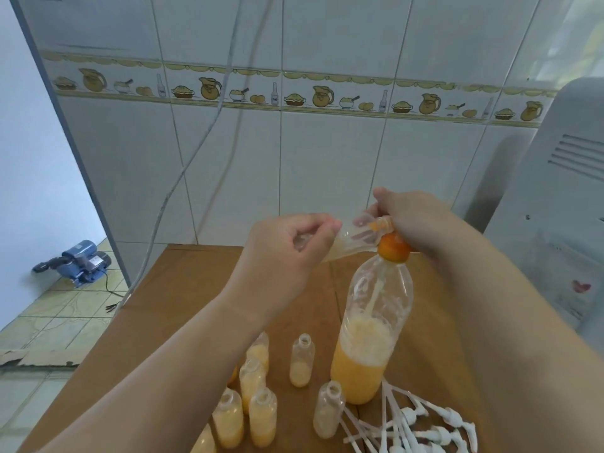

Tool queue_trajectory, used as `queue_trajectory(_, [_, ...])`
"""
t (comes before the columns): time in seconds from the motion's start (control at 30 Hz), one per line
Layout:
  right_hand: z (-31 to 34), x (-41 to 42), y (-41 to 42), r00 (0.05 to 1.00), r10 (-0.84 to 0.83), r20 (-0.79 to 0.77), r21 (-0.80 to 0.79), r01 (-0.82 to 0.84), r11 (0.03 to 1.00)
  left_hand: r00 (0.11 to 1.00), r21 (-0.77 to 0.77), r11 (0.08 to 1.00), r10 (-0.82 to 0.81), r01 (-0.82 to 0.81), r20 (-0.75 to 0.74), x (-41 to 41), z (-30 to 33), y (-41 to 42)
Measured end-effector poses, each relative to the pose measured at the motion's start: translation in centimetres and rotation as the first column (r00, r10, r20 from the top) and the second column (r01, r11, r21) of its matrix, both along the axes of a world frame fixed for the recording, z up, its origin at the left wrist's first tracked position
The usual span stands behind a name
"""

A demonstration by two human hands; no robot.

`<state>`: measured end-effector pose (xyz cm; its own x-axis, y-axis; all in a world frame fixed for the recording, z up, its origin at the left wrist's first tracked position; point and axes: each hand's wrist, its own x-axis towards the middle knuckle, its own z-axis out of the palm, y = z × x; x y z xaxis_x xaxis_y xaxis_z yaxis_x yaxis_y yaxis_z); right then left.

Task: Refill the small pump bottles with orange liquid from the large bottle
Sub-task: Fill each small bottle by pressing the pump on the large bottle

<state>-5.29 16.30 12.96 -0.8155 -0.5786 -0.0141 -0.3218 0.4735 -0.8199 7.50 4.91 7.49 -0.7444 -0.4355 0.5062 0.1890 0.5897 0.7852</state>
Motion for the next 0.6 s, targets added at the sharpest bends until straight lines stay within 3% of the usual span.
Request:
queue_trajectory(0.27, [1.1, 0.1, 0.5, 1.0, -0.002, 0.01, 0.129, 0.001, 0.992, 1.0, 0.031, 0.999, -0.022, 0.022, 0.01, 0.1, 1.4, -0.1])
queue_trajectory(0.6, [0.0, -0.1, -0.3, 0.996, -0.086, -0.016, 0.063, 0.087, 0.994, 0.999, 0.04, 0.999, -0.014, 0.013, 0.034, -0.4, 0.1, -0.1])
